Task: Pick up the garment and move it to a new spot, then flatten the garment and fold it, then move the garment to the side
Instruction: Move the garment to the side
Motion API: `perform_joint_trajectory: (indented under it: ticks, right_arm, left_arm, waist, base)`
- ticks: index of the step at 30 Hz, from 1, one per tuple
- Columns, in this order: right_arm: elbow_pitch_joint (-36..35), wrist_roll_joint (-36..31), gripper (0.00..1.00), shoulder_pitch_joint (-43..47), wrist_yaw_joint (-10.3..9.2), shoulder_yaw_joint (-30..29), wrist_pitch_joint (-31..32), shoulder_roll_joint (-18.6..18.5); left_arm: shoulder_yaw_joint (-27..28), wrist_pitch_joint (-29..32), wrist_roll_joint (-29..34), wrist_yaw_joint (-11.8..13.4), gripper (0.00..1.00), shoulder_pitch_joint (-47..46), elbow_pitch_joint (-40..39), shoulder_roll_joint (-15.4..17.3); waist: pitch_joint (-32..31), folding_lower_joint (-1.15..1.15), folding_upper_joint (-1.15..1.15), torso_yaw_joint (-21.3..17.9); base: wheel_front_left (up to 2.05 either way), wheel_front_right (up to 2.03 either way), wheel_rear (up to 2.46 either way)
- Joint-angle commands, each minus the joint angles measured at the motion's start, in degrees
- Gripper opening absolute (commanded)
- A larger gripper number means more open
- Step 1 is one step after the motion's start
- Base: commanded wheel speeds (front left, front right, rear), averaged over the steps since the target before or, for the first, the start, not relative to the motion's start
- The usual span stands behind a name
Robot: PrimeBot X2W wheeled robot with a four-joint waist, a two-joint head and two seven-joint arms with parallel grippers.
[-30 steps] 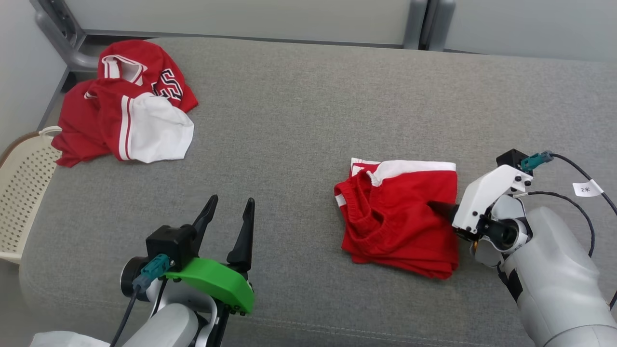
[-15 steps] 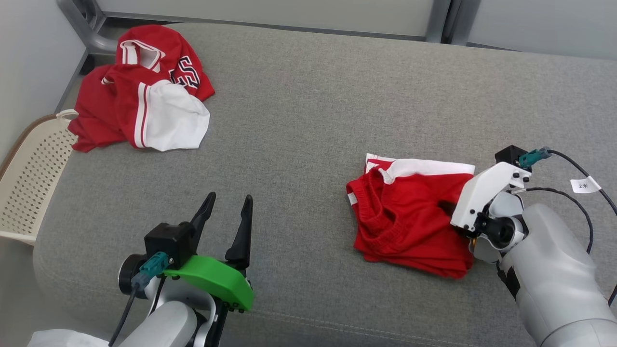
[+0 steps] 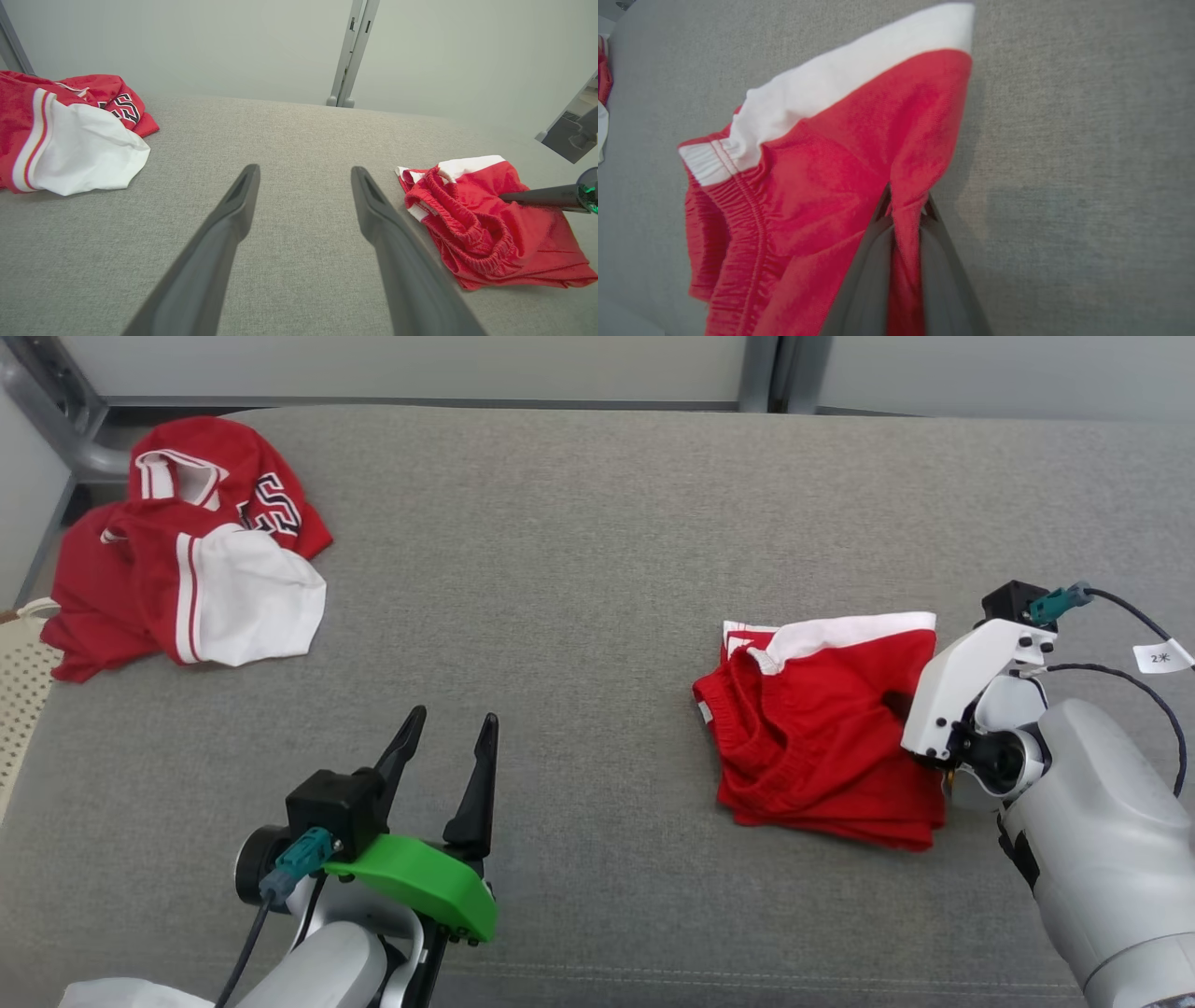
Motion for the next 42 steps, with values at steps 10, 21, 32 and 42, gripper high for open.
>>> perform_joint_trajectory:
  ticks: [10,21,32,42]
  right_arm:
    - [-0.94,0.15,0.0,-3.44,-0.06,2.24,-0.82,-1.65]
    - [0.63,0.91,0.0,-6.63,-0.05,2.63,-2.64,-1.95]
    - [3.45,0.71,0.0,-11.56,-0.05,3.0,-5.67,-2.46]
    - [6.36,0.42,0.0,-17.45,-0.05,2.07,-8.32,-7.73]
  left_arm:
    - [-0.95,0.84,1.18,0.09,1.0,-2.02,-1.15,0.29]
    - [-2.16,1.95,2.3,-0.72,1.0,-4.89,-1.18,-0.16]
    - [-2.25,2.74,3.57,-0.43,1.0,-7.87,-3.0,1.0]
    - [-1.99,4.62,6.16,1.05,1.0,-11.52,-7.85,2.86]
  waist:
    - [2.16,0.0,0.0,-12.24]
    - [4.86,0.0,0.0,-20.33]
    - [9.01,0.0,0.0,-20.29]
    - [12.91,0.0,0.0,-17.83]
  base:
    - [0.0,0.0,0.0]
    - [0.0,0.0,0.0]
    - [0.0,0.0,0.0]
    - [0.0,0.0,0.0]
